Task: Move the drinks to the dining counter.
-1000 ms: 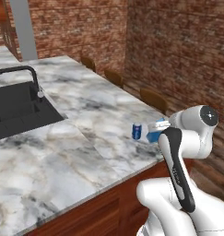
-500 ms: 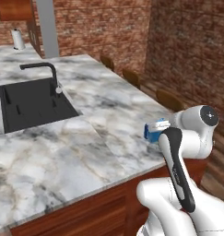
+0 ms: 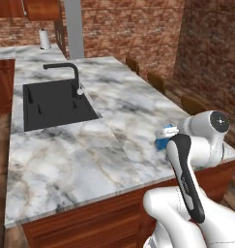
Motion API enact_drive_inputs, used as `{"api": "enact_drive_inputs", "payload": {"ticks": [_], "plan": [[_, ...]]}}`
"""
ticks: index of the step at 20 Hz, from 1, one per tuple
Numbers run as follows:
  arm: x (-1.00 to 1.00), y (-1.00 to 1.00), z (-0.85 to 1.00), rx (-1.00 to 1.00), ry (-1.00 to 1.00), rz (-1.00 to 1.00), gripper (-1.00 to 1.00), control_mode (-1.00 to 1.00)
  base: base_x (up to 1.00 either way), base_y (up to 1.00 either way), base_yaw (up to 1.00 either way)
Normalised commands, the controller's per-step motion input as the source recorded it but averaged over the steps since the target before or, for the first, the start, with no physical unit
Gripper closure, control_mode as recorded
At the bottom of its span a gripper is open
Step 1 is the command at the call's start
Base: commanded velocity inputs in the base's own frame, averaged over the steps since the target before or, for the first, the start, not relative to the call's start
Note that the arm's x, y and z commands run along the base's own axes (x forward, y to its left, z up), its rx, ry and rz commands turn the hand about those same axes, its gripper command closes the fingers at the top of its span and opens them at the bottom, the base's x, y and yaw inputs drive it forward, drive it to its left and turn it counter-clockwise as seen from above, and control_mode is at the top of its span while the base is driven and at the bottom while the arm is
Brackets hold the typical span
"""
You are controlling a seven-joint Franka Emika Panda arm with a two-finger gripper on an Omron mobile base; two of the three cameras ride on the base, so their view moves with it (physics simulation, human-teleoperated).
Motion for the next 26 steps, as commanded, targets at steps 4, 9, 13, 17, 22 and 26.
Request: {"api": "enact_drive_inputs", "payload": {"ticks": [4,9,13,17,22,26], "plan": [[0.00,0.00,0.00,0.00,0.00,0.00,1.00,1.00,0.24,-0.09,0.25],[0.00,0.00,0.00,0.00,0.00,0.00,1.00,1.00,0.20,-0.18,0.22],[0.00,0.00,0.00,0.00,0.00,0.00,1.00,1.00,0.16,-0.27,0.22],[0.00,0.00,0.00,0.00,0.00,0.00,1.00,1.00,0.11,-0.23,0.21],[0.00,0.00,0.00,0.00,0.00,0.00,1.00,1.00,0.03,-0.07,0.11],[0.00,0.00,0.00,0.00,0.00,0.00,1.00,1.00,0.00,0.00,0.00]]}}
